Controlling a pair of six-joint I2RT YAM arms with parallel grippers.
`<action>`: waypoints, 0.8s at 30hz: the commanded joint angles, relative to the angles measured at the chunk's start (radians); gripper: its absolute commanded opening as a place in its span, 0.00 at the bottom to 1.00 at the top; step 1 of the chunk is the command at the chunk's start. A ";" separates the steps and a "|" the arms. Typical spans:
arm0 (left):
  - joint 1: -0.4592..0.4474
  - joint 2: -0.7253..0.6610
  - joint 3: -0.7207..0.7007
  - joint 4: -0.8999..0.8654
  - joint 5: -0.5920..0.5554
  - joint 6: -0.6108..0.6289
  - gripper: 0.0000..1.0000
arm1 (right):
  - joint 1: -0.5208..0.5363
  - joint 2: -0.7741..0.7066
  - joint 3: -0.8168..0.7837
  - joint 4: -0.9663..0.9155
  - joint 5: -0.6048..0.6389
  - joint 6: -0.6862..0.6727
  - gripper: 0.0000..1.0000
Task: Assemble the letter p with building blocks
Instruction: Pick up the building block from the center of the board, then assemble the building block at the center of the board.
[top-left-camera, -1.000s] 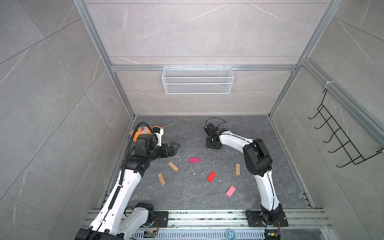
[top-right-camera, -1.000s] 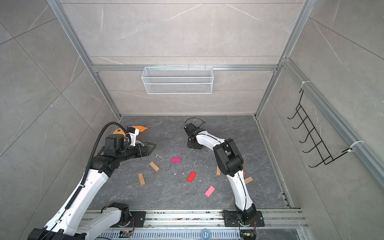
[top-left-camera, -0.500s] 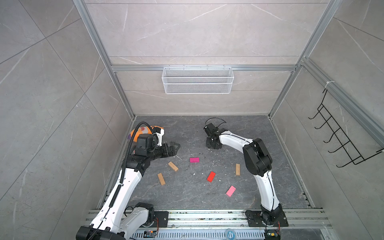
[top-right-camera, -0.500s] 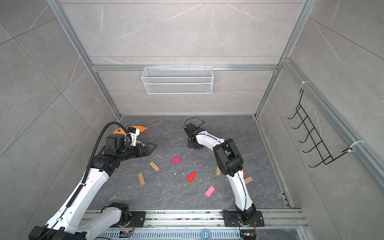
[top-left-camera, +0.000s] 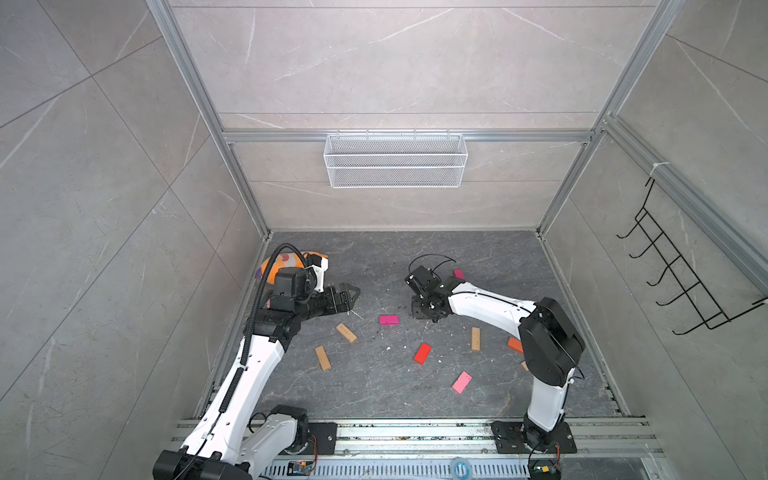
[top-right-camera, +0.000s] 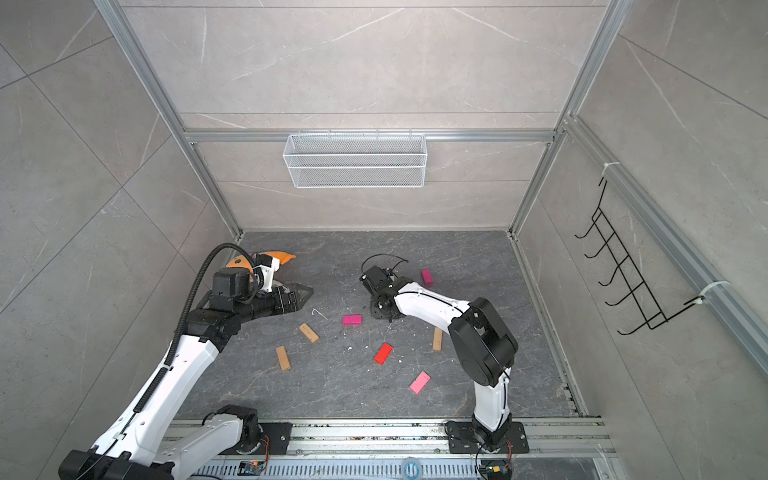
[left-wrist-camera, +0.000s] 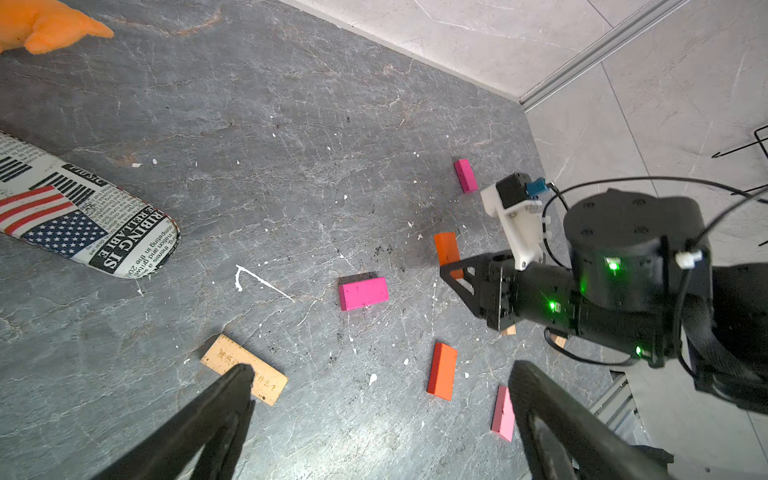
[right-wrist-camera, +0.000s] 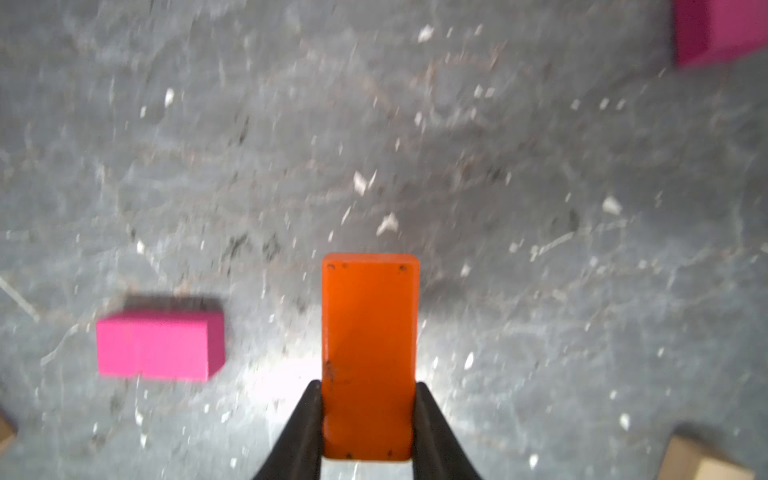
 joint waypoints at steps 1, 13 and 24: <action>0.005 0.001 0.008 0.012 0.030 -0.010 0.99 | 0.036 -0.028 -0.055 0.020 -0.003 0.056 0.24; 0.005 0.020 0.008 0.007 0.039 -0.012 0.98 | 0.102 0.063 -0.023 0.037 -0.024 0.097 0.25; 0.008 0.027 0.008 0.011 0.060 -0.011 0.98 | 0.124 0.152 0.052 0.020 -0.036 0.105 0.28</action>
